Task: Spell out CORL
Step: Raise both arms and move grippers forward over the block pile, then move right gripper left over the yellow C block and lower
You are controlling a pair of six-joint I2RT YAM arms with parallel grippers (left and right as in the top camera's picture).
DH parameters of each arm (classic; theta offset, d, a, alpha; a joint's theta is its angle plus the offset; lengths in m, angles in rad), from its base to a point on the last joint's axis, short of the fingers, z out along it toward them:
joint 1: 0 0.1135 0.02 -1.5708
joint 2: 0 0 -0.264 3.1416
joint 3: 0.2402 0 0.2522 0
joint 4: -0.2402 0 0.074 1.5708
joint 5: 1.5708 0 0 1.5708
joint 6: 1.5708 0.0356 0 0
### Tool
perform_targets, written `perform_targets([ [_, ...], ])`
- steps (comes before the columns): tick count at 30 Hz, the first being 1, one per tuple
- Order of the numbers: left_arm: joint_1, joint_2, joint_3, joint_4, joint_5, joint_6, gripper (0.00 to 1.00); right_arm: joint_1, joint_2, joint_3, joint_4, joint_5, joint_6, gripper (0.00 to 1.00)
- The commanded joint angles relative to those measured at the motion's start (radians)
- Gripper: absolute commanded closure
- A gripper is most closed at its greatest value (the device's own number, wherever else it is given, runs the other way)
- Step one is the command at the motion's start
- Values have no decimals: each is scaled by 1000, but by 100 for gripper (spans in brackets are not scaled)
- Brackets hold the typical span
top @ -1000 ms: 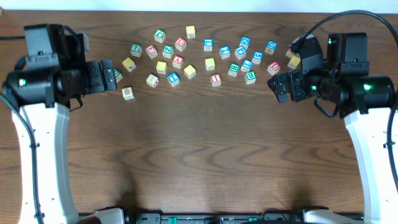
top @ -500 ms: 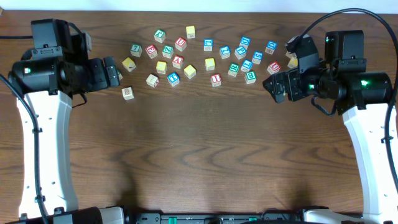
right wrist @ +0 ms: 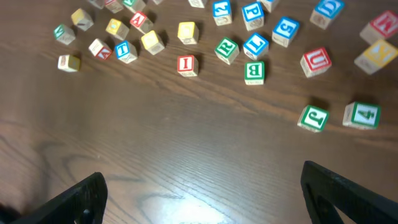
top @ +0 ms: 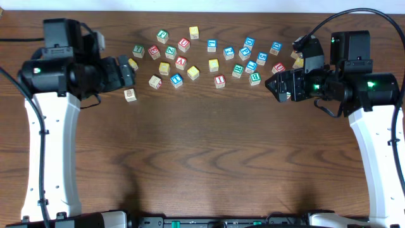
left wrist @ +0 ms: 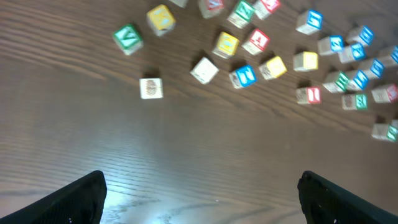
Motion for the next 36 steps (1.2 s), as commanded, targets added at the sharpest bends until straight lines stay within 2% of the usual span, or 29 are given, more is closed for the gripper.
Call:
perform_targets([
  [1,-31,2,18,-4,-11,-15,3,3,23,22,-4,47,99,6],
  [10,-51,2,16,0,-137,-15,3,3,28,22,-3,191,222,7],
  [14,-51,2,16,1,-186,-15,3,3,35,22,0,245,221,1],
  [36,-50,29,20,171,-186,2,5,4,126,24,84,281,190,1],
])
